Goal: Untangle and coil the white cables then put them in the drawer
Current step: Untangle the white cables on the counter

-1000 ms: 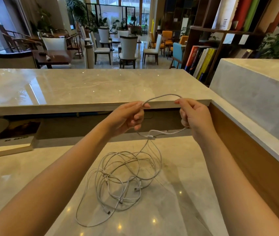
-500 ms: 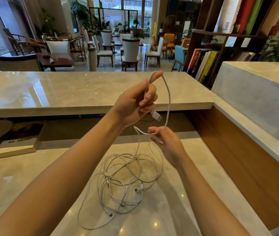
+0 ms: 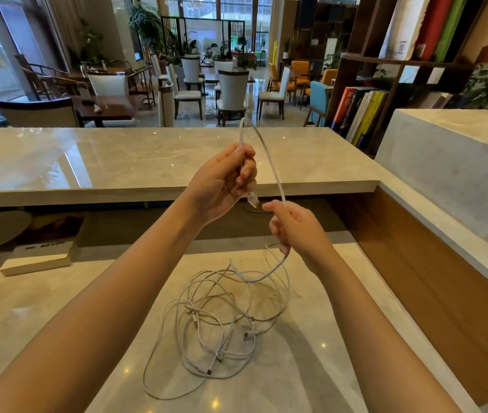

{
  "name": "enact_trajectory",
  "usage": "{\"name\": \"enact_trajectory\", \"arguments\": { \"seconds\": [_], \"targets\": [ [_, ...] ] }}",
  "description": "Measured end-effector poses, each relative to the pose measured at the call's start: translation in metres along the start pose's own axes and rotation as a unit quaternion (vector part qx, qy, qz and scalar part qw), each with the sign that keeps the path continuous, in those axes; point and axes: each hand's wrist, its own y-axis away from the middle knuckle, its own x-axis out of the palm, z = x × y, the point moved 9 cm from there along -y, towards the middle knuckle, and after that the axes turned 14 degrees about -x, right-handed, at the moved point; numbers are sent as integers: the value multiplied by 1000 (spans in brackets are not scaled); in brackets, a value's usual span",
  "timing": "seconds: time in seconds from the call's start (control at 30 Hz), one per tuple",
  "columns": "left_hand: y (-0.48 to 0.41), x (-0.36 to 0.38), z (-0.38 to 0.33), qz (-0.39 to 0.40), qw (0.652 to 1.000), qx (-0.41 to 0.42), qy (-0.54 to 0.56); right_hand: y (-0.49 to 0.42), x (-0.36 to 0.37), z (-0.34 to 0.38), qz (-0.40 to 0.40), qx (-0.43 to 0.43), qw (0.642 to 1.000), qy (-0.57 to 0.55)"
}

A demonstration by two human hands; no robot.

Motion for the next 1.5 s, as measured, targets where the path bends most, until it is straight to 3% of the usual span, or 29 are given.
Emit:
{"name": "enact_trajectory", "arguments": {
  "seconds": [0.1,0.23,0.37,0.47,0.57,0.7,0.83,0.93,0.97,1.03,1.13,1.23,1.3,1.43,1.5],
  "targets": [
    [0,0,7,8,995,-3,96,0,18,-1,32,59,992,-104],
    [2,1,17,2,985,-9,172,-1,24,-12,-41,123,938,-321],
    [6,0,26,-48,997,2,66,-1,29,-14,-81,123,921,-359],
    [12,7,35,-34,996,26,-76,-5,27,-20,-115,149,906,-380],
    [16,4,36,-33,992,44,-115,-5,27,-21,-99,160,906,-378],
    [12,-11,9,-127,977,74,-152,1,13,-32,-75,139,949,-272],
    [5,-10,-21,-171,948,111,-244,20,13,-62,-143,159,939,-268],
    [-3,1,-16,-187,894,96,-396,18,20,-44,-57,72,996,-18],
    [-6,3,-10,-184,872,84,-445,14,24,-30,-15,22,996,88],
    [-9,2,6,-177,818,46,-546,7,26,-3,26,-65,968,243],
    [-10,-8,20,-186,734,-27,-653,-2,9,26,15,-122,924,362],
    [-10,-9,31,-162,693,-87,-697,-11,-12,44,4,-164,889,428],
    [-9,-10,34,-145,710,-115,-679,-18,-19,55,9,-193,877,439],
    [0,-13,39,-55,833,-213,-507,-32,-20,63,82,-246,861,437],
    [6,-12,46,11,846,-259,-466,-36,-22,62,118,-256,865,415]
  ]
}}
